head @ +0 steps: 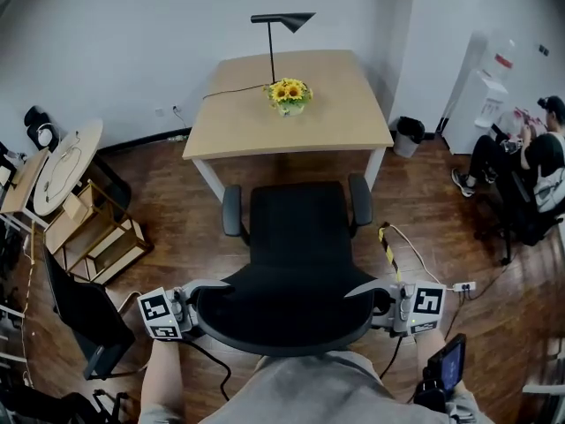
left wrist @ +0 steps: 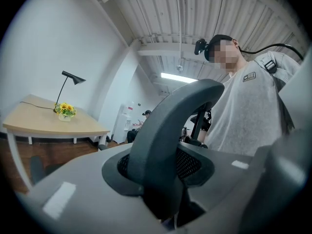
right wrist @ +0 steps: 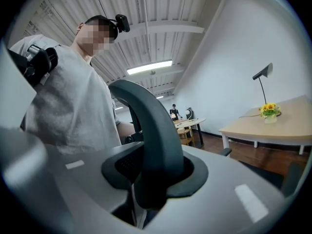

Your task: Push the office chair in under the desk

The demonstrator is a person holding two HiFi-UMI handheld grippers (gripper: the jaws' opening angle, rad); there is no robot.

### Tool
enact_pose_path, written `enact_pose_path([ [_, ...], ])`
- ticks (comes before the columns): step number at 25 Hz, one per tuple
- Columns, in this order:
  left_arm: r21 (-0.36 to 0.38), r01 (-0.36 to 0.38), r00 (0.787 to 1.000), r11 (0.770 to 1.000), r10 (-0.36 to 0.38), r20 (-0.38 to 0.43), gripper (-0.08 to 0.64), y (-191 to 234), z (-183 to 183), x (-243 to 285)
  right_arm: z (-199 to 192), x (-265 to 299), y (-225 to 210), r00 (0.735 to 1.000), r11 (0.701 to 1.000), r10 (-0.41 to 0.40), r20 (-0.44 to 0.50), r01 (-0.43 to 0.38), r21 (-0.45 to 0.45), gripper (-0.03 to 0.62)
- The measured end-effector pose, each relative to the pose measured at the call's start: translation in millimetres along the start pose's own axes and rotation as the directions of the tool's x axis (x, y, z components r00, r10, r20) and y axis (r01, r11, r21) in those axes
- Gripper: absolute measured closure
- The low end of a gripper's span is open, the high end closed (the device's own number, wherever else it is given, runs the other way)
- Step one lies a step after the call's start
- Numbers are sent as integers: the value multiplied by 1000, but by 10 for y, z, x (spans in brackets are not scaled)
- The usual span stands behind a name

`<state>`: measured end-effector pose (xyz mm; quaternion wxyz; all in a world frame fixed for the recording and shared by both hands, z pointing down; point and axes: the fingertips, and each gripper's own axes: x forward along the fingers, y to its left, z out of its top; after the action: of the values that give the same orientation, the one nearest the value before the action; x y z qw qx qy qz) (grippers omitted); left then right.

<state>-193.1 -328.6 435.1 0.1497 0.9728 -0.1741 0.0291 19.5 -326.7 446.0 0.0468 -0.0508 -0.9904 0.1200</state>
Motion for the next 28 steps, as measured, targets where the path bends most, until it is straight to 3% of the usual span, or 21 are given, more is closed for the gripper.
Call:
enact_pose_path([
  [10, 1, 3, 1000, 1000, -3, -2, 403, 694, 224, 111, 184, 67, -729, 1000, 1000, -5, -10, 5, 9, 459],
  [28, 13, 58, 998, 998, -58, -10, 403, 1832, 579, 103, 454, 355, -1754, 994, 994, -104, -33, 105, 25, 453],
])
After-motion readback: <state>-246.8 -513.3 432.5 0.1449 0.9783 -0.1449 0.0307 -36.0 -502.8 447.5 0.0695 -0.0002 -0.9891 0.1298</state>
